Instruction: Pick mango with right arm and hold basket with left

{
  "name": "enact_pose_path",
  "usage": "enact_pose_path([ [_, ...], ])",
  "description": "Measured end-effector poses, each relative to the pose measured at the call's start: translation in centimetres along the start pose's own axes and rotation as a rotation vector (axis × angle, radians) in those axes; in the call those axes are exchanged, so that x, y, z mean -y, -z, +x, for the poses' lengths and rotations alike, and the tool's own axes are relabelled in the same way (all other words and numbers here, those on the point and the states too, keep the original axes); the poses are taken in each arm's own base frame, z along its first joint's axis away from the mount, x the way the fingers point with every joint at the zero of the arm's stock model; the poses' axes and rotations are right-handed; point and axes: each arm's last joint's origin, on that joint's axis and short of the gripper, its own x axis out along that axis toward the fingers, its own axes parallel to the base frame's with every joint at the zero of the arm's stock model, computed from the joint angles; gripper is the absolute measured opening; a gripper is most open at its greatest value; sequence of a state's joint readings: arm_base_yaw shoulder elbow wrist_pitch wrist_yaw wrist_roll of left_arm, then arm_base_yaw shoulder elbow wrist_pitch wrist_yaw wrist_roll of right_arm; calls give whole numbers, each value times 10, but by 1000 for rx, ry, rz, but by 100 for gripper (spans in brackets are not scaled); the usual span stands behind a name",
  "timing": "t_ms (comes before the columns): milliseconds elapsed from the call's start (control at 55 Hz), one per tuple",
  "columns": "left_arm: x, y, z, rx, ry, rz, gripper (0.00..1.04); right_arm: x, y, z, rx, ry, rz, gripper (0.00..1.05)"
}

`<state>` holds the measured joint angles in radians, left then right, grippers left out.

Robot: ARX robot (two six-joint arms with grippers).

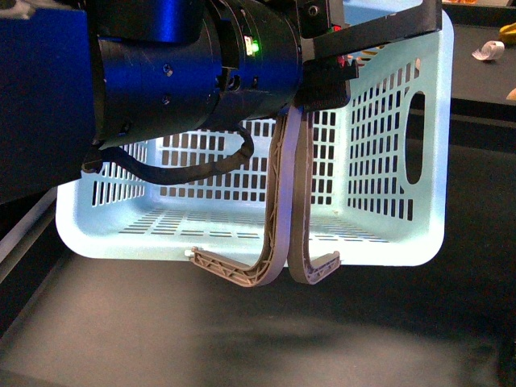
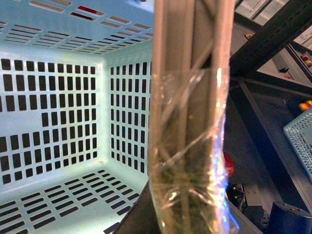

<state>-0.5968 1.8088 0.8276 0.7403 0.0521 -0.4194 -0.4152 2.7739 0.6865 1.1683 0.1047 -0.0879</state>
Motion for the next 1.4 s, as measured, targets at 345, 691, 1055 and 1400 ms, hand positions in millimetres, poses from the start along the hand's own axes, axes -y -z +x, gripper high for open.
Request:
enact_pose_path([
  [345, 0, 0, 0, 0, -1, 0, 7, -1, 8, 4, -6, 43, 12, 95],
  [691, 0, 0, 0, 0, 0, 0, 7, -6, 13, -6, -18, 49, 24, 59],
  [1055, 0, 0, 0, 0, -1, 0, 7, -11, -19, -43, 17, -67, 91, 57],
  [1400, 0, 0, 0, 0, 1, -1, 7, -31, -113, -139, 190, -511, 83, 57],
])
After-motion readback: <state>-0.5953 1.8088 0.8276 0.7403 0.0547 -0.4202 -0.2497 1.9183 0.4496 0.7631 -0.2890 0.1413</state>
